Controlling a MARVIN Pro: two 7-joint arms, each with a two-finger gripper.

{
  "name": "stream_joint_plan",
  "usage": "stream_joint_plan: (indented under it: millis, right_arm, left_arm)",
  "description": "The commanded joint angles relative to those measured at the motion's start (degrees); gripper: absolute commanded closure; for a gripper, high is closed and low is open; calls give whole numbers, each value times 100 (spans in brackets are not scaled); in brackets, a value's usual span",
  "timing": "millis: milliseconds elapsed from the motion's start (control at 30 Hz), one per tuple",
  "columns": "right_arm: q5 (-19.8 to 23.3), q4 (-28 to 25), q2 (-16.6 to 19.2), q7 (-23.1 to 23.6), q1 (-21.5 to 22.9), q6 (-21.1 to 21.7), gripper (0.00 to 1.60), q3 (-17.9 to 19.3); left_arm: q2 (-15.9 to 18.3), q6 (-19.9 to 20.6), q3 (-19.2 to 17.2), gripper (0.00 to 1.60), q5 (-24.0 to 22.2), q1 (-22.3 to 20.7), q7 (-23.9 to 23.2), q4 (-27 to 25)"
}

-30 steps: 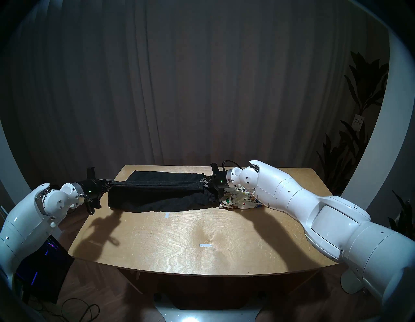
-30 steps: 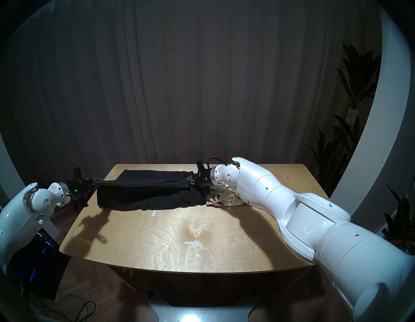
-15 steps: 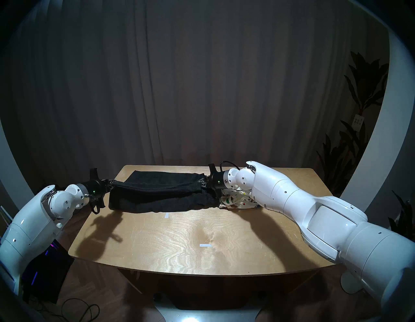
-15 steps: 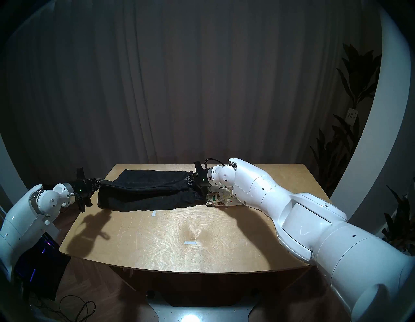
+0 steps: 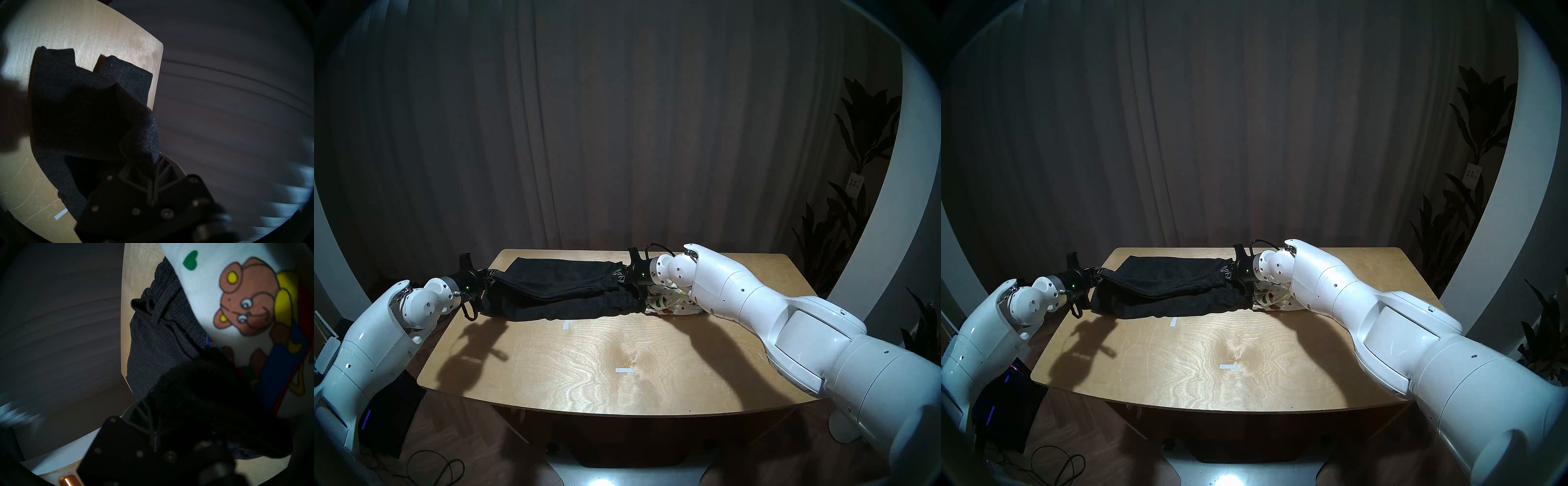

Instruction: Fold pants twice and stack them

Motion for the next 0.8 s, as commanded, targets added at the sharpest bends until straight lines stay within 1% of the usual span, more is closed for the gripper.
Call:
stream_joint_plan:
  millis: [0, 300, 767]
  right_arm:
    - [-7, -5, -68, 85, 190, -50, 160, 69]
    - [-6, 38, -78, 114, 249, -152, 160, 101]
    - [-6, 128, -60, 148, 334, -305, 160, 155]
  left_arm:
    - [-195, -28, 25, 160, 84, -400, -93, 37]
    - [-425, -137, 122, 160, 227, -636, -99, 208]
    - [-744, -335, 176, 160, 403, -1018, -113, 580]
